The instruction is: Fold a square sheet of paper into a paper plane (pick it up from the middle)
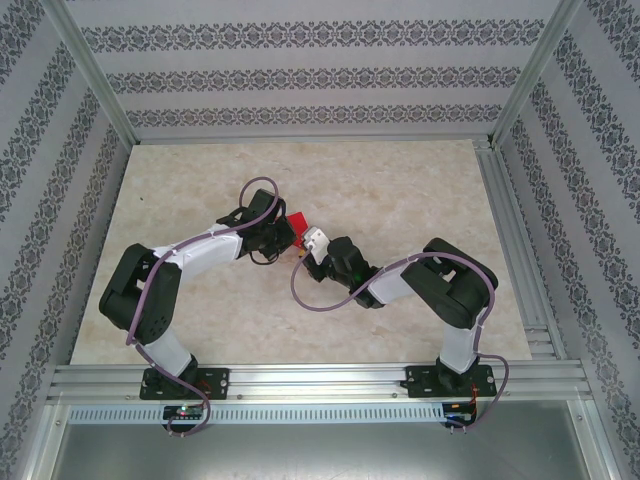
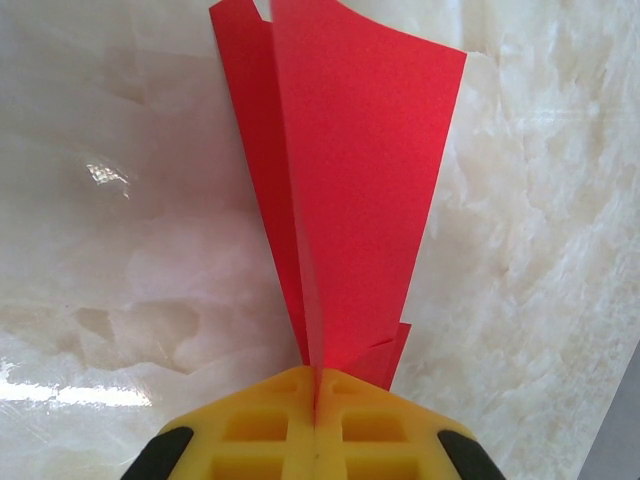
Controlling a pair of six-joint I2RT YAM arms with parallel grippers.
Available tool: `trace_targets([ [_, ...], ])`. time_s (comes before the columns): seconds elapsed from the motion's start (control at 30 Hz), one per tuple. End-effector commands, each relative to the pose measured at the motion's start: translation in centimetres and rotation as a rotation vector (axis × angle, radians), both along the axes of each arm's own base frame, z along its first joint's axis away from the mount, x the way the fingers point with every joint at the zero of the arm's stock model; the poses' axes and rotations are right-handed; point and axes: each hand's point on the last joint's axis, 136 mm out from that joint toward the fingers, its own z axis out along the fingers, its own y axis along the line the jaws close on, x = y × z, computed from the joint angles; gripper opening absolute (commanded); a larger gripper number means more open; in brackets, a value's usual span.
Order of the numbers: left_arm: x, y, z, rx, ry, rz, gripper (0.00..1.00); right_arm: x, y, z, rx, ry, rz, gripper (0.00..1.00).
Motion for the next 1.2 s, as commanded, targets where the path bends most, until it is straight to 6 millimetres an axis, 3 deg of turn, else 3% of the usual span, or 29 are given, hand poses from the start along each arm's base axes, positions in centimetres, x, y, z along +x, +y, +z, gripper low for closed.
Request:
trace_targets([
  [0.0,0.5,0.2,1.2,0.002,-0.017,0.002,0.09,-0.2,0.2,-0.5,0.026,0.036,-0.002,0.12],
  [0.17,0.8,0.7,2.1,0.027,-0.049,0.005,0.34,-0.1,-0.1,-0.6,0.089,0.111,-0.006,0.03],
  [0.4,1.5,2.5,3.8,0.082,-0.113,0.029,0.56,-0.1,-0.6,-0.5,0.226,0.290,-0.014,0.00],
  [0.63,1.9,3.0,4.0,0.110,-0.156,0.001,0.59,0.5,-1.8,-0.3,0.409,0.479,-0.063,0.00],
  [0.83,2.3,1.2,3.8,0.055,-0.207,-0.098,0.59,1.1,-2.6,-0.6,0.496,0.589,-0.103,0.00],
  [1.17,2.2,-0.7,2.2,0.020,-0.221,-0.205,0.54,0.7,-2.2,-1.1,0.549,0.696,-0.092,0.00],
])
